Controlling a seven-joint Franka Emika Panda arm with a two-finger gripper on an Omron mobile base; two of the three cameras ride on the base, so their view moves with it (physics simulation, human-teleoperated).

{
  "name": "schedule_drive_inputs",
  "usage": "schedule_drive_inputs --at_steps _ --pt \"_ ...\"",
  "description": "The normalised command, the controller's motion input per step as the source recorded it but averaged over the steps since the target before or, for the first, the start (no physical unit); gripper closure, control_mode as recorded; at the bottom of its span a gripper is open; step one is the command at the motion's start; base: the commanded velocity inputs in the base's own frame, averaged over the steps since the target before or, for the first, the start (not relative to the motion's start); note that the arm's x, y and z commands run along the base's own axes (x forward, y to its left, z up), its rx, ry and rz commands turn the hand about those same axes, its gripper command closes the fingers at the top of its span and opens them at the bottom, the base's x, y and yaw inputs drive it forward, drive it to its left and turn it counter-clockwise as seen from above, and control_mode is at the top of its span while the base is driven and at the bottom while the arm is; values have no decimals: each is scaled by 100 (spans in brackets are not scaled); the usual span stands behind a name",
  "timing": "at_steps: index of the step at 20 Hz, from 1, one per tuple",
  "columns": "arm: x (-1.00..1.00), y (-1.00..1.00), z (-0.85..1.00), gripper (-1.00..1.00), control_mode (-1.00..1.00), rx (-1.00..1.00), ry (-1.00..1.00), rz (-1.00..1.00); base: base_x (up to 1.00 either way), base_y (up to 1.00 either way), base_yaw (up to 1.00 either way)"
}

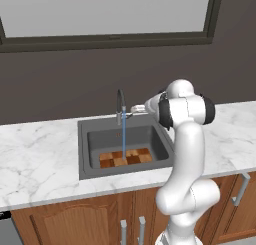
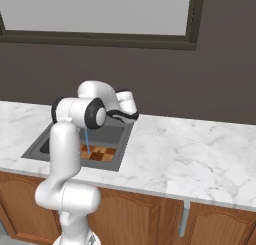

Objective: Turn on the sink faucet with hot water and rinse the cutting board for ten seconds, then turn off the faucet. Push the cutting board to reach the water if necessary.

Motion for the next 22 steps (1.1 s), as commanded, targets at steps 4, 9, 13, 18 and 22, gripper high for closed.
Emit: schedule_drive_inputs --at_steps 4,9,13,18,22 --pt "21 -1 -7 -100 -100 0 0 0 0 0 0" --pt "8 -8 -15 -100 -100 0 0 0 0 0 0" --pt "0 -11 -18 -100 -100 0 0 0 0 0 0" --pt "4 -7 -8 -100 -100 0 0 0 0 0 0" --pt "13 -2 -6 -100 -100 0 0 0 0 0 0"
